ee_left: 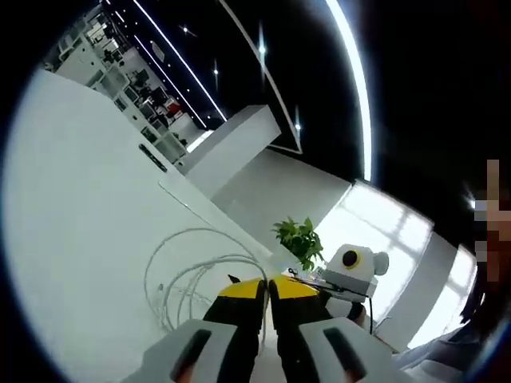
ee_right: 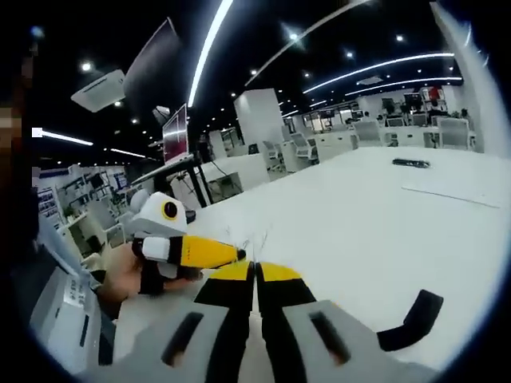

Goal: Peel open the Velcro strap on the desktop, arrange the wired earphones neatly onto it, and close the Velcro strap to secure them.

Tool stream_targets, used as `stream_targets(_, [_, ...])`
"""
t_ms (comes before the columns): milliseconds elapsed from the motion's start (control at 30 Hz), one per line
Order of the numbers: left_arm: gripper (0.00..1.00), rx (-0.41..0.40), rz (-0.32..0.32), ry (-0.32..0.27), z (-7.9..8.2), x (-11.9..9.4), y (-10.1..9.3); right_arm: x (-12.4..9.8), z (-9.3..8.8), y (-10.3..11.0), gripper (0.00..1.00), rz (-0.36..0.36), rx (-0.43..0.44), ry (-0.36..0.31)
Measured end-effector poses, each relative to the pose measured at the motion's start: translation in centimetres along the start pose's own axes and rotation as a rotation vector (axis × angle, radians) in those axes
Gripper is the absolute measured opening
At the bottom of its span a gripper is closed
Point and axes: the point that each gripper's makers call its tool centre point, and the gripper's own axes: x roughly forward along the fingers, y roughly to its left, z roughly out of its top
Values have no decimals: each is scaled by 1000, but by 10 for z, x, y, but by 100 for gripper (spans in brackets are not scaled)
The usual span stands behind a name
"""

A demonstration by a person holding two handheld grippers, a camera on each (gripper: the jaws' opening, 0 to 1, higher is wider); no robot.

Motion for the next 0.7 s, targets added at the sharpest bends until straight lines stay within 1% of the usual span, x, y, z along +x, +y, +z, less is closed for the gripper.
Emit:
stream_targets(200, [9,-16,-9,8,0,1,0,2,-3,4,4,15,-47,12])
stream_targets(333, [9,-17,-6,4,1,0,0,2,-4,5,4,14,-73,19])
stream_targets(533, [9,-21,1,3,1,0,1,2,-4,6,4,24,-73,18])
stream_targets(700, [8,-21,3,-2,4,0,2,3,-4,8,4,32,-83,21])
